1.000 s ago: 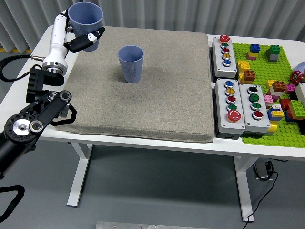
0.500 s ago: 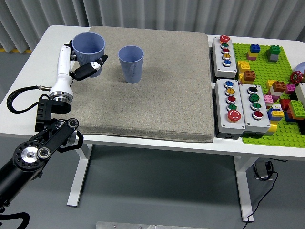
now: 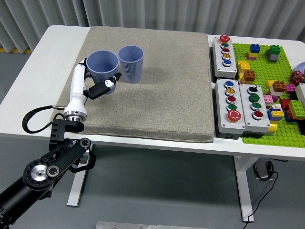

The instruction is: Pick cup pour cup place

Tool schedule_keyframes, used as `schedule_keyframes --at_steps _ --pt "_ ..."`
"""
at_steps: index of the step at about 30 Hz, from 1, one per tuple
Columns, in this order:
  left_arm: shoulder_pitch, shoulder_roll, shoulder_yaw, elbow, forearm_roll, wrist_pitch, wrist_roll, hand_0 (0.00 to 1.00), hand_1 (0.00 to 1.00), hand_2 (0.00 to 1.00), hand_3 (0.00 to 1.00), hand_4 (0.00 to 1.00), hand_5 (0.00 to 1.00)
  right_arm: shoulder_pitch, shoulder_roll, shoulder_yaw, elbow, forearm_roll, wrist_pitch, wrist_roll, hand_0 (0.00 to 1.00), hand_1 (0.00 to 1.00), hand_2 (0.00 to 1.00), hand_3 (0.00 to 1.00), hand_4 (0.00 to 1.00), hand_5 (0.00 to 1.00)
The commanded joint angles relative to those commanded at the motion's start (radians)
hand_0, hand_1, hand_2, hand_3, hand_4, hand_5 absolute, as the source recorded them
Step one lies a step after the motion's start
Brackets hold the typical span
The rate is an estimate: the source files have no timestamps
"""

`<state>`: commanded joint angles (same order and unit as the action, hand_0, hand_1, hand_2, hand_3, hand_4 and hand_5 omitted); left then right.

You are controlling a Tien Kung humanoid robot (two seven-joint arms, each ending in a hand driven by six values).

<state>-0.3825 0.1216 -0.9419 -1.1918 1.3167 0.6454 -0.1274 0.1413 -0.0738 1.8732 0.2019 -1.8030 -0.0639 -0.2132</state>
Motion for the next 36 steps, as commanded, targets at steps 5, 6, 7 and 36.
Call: schedule_keyframes --at_steps 5,6,7,36 --pt "0.009 -0.033 0.031 0.006 -0.016 0.000 -0.025 0.488 0.530 0.565 0.555 0.837 0.155 0.006 -0.002 0.000 0.000 0.006 -0.001 0.001 0.700 0.706 0.669 0.636 0.060 0.307" --pt "0.009 -0.036 0.034 0.006 -0.015 0.000 -0.026 0.488 0.530 0.565 0.555 0.837 0.155 0.007 -0.001 -0.001 0.000 0.007 -0.002 0.001 0.700 0.706 0.669 0.636 0.060 0.307" --pt "0.008 -0.039 0.037 0.009 -0.012 0.000 -0.029 0.488 0.530 0.565 0.555 0.837 0.155 0.008 -0.001 -0.001 0.000 0.007 -0.002 0.001 0.700 0.706 0.669 0.636 0.060 0.307" --pt "-0.056 -0.104 0.131 0.211 -0.152 0.000 -0.222 0.523 0.558 0.606 0.565 0.847 0.198 0.006 0.005 -0.005 0.000 -0.001 0.001 -0.001 0.701 0.707 0.670 0.635 0.061 0.309"
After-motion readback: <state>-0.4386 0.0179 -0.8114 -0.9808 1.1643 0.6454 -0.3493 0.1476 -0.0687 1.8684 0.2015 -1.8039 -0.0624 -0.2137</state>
